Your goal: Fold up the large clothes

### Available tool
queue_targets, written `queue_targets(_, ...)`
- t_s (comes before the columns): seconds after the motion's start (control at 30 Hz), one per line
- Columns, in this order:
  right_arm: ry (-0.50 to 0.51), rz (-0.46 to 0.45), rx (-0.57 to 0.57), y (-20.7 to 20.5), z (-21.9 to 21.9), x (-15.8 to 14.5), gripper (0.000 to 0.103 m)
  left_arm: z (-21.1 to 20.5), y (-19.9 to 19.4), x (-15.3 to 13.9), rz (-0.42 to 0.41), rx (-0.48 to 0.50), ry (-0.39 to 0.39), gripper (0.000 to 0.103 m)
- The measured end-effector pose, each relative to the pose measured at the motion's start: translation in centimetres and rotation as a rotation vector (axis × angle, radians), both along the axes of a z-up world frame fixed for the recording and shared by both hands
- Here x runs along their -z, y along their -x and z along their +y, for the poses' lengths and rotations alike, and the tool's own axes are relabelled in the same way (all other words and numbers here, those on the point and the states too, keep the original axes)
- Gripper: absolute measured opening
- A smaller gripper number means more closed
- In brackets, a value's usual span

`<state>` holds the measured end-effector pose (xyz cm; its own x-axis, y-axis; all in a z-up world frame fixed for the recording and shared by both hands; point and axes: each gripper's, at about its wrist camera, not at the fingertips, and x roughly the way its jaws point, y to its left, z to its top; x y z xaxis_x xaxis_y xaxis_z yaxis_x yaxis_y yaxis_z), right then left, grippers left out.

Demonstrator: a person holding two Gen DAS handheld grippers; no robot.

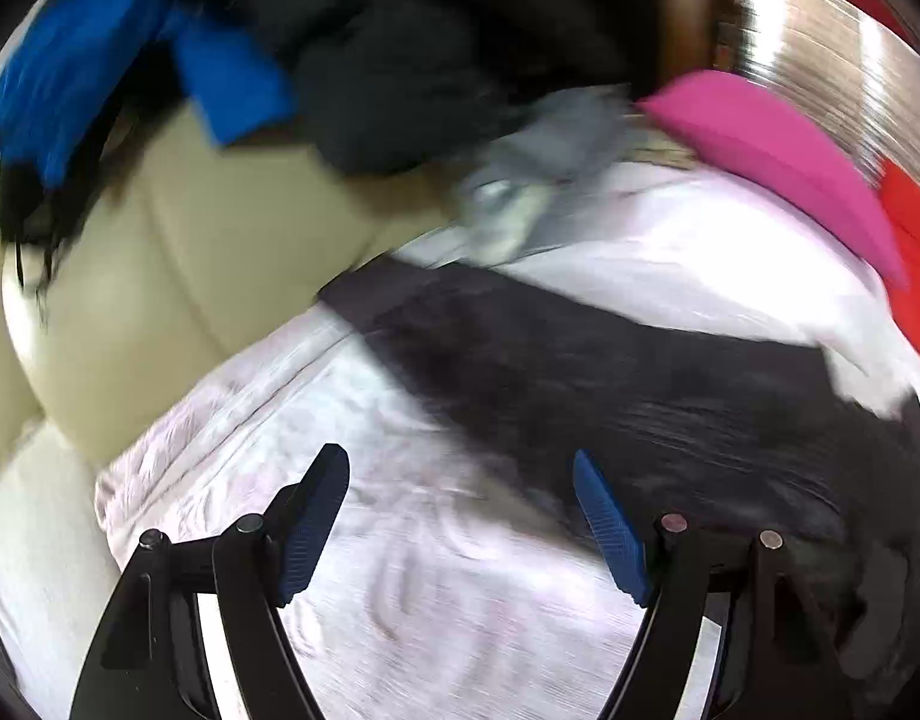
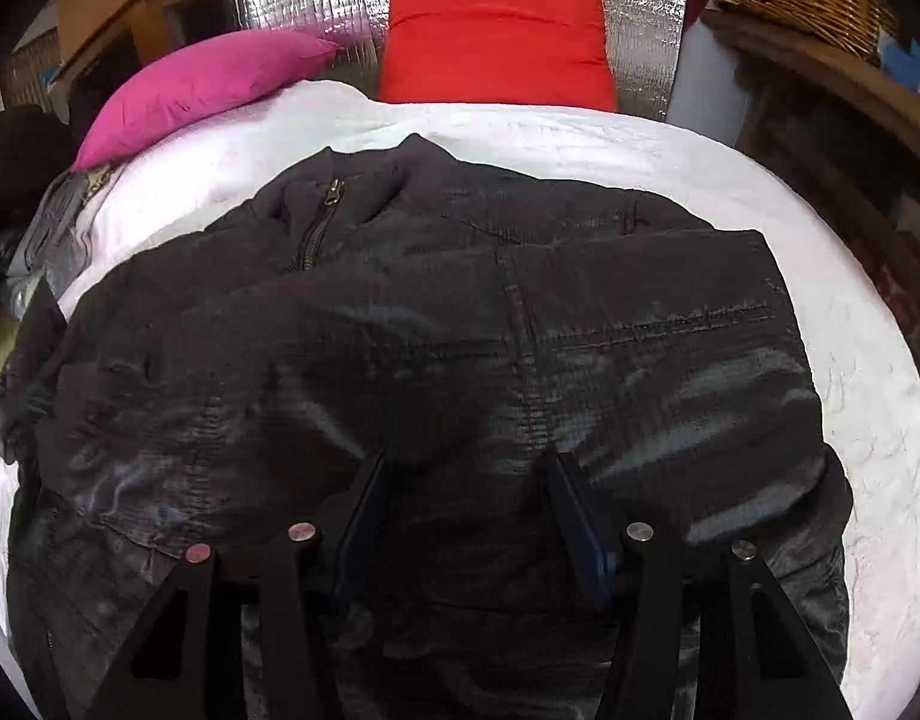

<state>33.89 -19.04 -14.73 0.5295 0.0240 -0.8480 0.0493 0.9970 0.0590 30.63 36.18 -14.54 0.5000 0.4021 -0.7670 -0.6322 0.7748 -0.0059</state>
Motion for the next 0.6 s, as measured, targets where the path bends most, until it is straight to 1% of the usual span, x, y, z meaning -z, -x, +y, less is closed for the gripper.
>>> queue_targets(0.03, -0.009, -0.014, 0.002, 0.1, -0.2, -0.5, 0.059, 0.9, 0.1, 0.6, -0.004, -0.013, 0.031, 0.078)
queue_targets(0.13, -0.072, -0.112, 0.004, 1.1, -0.7, -2.6, 0.059, 4.3, 0.3, 2.0, -0.022, -0.055, 0.131, 0.078)
queue_targets(0.17, -0.075, -0.127, 0.008, 1.2, -0.8, -2.8, 0.059, 5.0, 0.2, 2.3, -0.028, -0.067, 0.155, 0.078)
queue_targets(0.2, -0.075, -0.138, 0.013, 1.3, -1.0, -2.8, 0.059, 6.4, 0.2, 3.1, -0.043, -0.090, 0.206, 0.078)
queue_targets(0.23, -0.077, -0.142, 0.020, 1.4, -1.1, -2.7, 0.059, 7.5, 0.0, 3.5, -0.052, -0.101, 0.232, 0.078)
queue_targets(0.27, -0.082, -0.140, 0.026, 1.4, -1.1, -2.5, 0.059, 8.8, 0.0, 4.0, -0.080, -0.118, 0.274, 0.078)
queue_targets(0.33, -0.086, -0.128, 0.033, 1.4, -1.1, -1.9, 0.059, 10.0, -0.1, 4.2, -0.128, -0.125, 0.305, 0.078)
queue_targets(0.47, -0.074, -0.123, 0.021, 0.6, -0.7, -1.6, 0.059, 11.5, -1.4, 5.0, -0.176, -0.107, 0.344, 0.076)
queue_targets(0.53, -0.073, -0.129, 0.012, 0.5, -0.5, -1.5, 0.059, 12.1, -2.3, 5.9, -0.186, -0.096, 0.391, 0.065)
queue_targets(0.6, -0.067, -0.131, 0.007, 0.3, -0.2, -1.3, 0.059, 12.5, -3.5, 7.3, -0.164, -0.089, 0.452, 0.044)
